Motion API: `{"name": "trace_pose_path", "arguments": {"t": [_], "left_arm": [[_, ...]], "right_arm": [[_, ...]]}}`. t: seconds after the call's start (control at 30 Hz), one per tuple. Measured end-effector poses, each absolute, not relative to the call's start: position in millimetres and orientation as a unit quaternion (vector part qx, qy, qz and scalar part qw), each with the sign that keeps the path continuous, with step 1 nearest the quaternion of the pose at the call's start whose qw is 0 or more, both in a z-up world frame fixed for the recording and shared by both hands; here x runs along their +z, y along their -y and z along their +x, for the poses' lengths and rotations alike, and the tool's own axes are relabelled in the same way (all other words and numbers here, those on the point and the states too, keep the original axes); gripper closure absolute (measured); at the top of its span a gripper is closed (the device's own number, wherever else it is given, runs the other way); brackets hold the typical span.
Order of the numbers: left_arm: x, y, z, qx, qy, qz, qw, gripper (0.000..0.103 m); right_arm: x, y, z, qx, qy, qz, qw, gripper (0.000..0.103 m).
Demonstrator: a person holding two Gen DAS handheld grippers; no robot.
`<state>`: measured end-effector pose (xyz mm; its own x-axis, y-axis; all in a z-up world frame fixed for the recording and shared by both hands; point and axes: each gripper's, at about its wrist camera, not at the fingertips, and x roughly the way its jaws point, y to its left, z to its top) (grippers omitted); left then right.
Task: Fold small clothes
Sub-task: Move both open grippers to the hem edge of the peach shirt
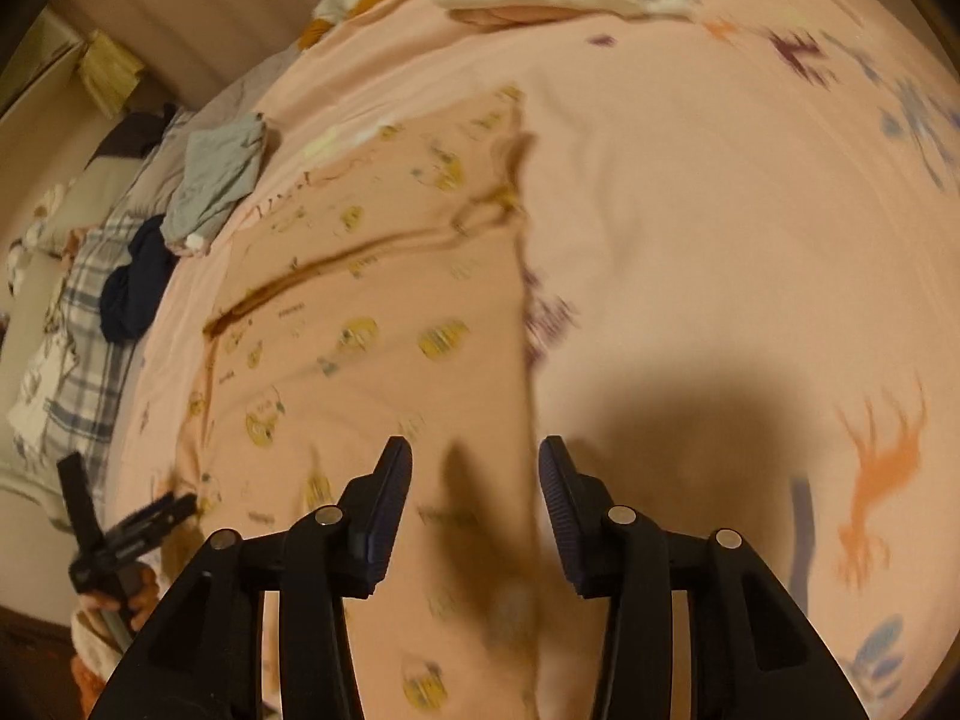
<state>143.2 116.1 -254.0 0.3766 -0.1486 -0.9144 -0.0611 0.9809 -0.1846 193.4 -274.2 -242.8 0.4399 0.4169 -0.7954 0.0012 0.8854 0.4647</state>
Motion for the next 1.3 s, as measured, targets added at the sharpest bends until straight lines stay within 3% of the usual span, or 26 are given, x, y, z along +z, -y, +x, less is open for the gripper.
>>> {"name": "trace_pose_path", "arguments": {"t": [0.27, 0.9, 1.07, 1.17, 1.3], "left_arm": [[-259, -87, 108, 0.001, -0.538, -0.024, 0.843, 0.003], [-258, -84, 74, -0.038, -0.557, -0.107, 0.822, 0.002], [-254, -89, 64, -0.083, -0.563, -0.201, 0.797, 0.002], [-255, -93, 60, -0.102, -0.572, -0.281, 0.763, 0.002], [-255, -82, 52, -0.119, -0.575, -0.298, 0.752, 0.003]], "right_arm": [[-268, 290, 157, 0.119, -0.534, 0.240, 0.802, 0.059], [-279, 294, 114, 0.158, -0.519, 0.286, 0.790, 0.057], [-275, 279, 110, 0.181, -0.524, 0.290, 0.780, 0.033], [-275, 265, 110, 0.204, -0.532, 0.292, 0.768, 0.033], [-274, 251, 106, 0.204, -0.531, 0.281, 0.773, 0.033]]}}
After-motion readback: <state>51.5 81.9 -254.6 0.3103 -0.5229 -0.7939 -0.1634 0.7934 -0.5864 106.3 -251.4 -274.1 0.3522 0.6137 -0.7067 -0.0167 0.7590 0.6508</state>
